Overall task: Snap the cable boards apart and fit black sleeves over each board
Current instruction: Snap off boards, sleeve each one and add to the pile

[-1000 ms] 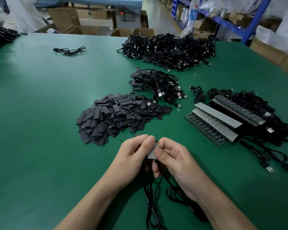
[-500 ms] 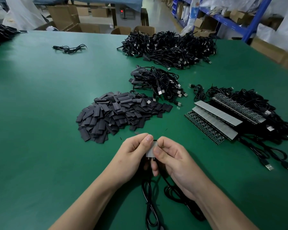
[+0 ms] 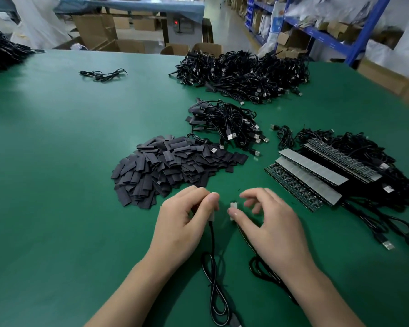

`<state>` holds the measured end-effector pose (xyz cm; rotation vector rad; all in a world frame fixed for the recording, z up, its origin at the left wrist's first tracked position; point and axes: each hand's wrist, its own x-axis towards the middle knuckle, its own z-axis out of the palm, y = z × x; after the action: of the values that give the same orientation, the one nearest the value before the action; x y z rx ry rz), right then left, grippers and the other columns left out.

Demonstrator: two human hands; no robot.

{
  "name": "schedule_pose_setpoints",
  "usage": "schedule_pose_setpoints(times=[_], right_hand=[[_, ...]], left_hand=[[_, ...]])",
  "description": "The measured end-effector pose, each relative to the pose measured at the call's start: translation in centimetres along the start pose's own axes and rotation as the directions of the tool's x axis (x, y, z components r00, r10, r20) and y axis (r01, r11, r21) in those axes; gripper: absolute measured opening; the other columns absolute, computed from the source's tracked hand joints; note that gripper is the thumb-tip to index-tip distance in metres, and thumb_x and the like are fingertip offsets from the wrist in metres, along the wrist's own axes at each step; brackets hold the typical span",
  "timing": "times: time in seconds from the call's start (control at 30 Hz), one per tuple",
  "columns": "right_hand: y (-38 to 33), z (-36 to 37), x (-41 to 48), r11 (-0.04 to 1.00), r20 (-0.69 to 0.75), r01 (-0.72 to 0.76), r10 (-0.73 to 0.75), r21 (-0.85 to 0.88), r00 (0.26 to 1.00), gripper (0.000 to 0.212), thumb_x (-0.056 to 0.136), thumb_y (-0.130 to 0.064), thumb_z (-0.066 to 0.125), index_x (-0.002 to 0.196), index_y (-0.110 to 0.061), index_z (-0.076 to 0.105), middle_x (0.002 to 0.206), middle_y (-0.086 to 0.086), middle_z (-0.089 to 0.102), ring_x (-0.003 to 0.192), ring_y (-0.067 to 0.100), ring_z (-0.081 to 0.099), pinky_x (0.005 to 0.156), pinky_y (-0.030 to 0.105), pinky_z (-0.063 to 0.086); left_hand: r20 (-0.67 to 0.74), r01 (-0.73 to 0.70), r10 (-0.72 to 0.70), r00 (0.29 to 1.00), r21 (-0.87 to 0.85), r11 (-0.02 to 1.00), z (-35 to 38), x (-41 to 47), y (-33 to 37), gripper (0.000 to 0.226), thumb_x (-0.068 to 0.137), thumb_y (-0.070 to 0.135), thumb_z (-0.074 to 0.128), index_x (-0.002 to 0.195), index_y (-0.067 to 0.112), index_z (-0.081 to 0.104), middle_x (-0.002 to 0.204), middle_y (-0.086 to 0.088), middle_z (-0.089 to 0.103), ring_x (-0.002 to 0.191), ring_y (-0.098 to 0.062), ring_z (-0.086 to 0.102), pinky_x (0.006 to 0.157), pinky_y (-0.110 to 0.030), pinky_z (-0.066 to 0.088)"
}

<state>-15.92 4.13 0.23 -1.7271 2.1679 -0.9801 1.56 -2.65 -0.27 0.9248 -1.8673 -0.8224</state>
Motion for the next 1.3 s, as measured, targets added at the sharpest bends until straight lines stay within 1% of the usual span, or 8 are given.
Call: schedule_pose_setpoints(times=[0.17,0.33,0.5,0.6,0.73,0.9,1.0,1.3], right_hand=[[-1.0,0.1,-0.6,0.959,0.14,0.216,-0.243,0.185,0.96,0.034,0.09,-0.061,0.056,0.103,-0.033,0.071,0.101,-0.025,0.061,0.108,0.002,0.055,0.091,0.018,0.044],[-2.3,0.6,-1.2,0.867,0.297,0.015,-0.187,0.499,0.936,0.025,0.091,-0.051,0.062,0.085,-0.027,0.068,0.085,-0.018,0.07,0.084,0.004,0.063,0.077,0.022,0.047],[-1.9,-1.8,-0.6,0.356,0.419,-0.362,-0.096,0.861,0.903,0.027,0.093,-0.042,0.069,0.079,-0.019,0.067,0.062,0.007,0.063,0.059,0.021,0.055,0.061,0.029,0.048],[-1.1,-3.1,0.0,0.167,0.425,-0.413,-0.045,0.895,0.904,0.026,0.096,-0.037,0.069,0.081,-0.017,0.066,0.053,0.001,0.049,0.05,0.014,0.049,0.054,0.02,0.046],[-0.1,-3.4,0.5,0.499,0.391,-0.371,0.068,0.783,0.918,0.027,0.098,-0.037,0.061,0.079,-0.019,0.066,0.053,-0.001,0.042,0.052,0.014,0.043,0.057,0.018,0.044],[0.1,-1.7,0.1,0.935,0.375,-0.163,0.035,0.315,0.926,0.025,0.101,-0.037,0.058,0.083,-0.025,0.07,0.057,0.0,0.047,0.053,0.009,0.033,0.053,0.027,0.028],[0.2,-0.8,-0.2,0.985,0.384,-0.078,0.014,0.152,0.923,0.026,0.101,-0.042,0.057,0.088,-0.023,0.068,0.063,0.003,0.056,0.055,0.009,0.034,0.057,0.034,0.03],[0.2,-1.4,0.0,0.937,0.32,-0.091,-0.023,0.337,0.947,0.024,0.104,-0.034,0.053,0.086,-0.033,0.069,0.058,-0.006,0.052,0.055,0.009,0.042,0.055,0.028,0.036]], left_hand=[[-0.03,0.015,-0.018,0.999,-0.095,0.995,0.2,0.0,0.4,0.029,0.099,0.041,0.055,0.095,0.027,0.08,0.087,0.009,0.057,0.082,-0.02,0.061,0.073,-0.025,0.047],[0.078,0.065,-0.051,0.996,-0.19,0.98,-0.1,-0.1,0.8,0.036,0.099,0.048,0.049,0.102,0.03,0.081,0.098,0.011,0.059,0.1,-0.017,0.062,0.082,-0.019,0.047],[-0.209,0.114,-0.109,0.972,0.01,0.993,-1.5,1.0,-0.7,0.036,0.099,0.034,0.066,0.07,0.013,0.065,0.086,0.005,0.061,0.087,-0.014,0.06,0.074,-0.026,0.043],[-0.327,0.184,-0.103,0.939,0.229,0.956,-3.1,1.6,-2.3,0.016,0.097,0.022,0.068,0.082,0.015,0.066,0.093,0.004,0.06,0.09,-0.018,0.059,0.08,-0.038,0.049],[-0.411,0.369,-0.162,0.897,0.498,0.785,-5.1,2.2,-4.2,0.029,0.088,0.026,0.079,0.113,0.02,0.067,0.114,-0.004,0.06,0.11,-0.03,0.054,0.091,-0.047,0.045],[-0.401,0.453,-0.254,0.88,0.547,0.704,-6.1,2.3,-4.9,0.038,0.084,0.046,0.08,0.111,0.02,0.073,0.11,-0.003,0.067,0.108,-0.029,0.059,0.09,-0.048,0.049],[-0.396,0.425,-0.219,0.892,0.567,0.706,-6.2,2.2,-4.7,0.03,0.086,0.044,0.079,0.106,0.022,0.078,0.103,0.0,0.07,0.101,-0.027,0.064,0.088,-0.047,0.052],[-0.44,0.367,-0.121,0.89,0.533,0.762,-6.4,2.1,-4.7,0.011,0.091,0.025,0.073,0.099,0.025,0.08,0.098,0.002,0.072,0.092,-0.029,0.068,0.082,-0.049,0.053]])
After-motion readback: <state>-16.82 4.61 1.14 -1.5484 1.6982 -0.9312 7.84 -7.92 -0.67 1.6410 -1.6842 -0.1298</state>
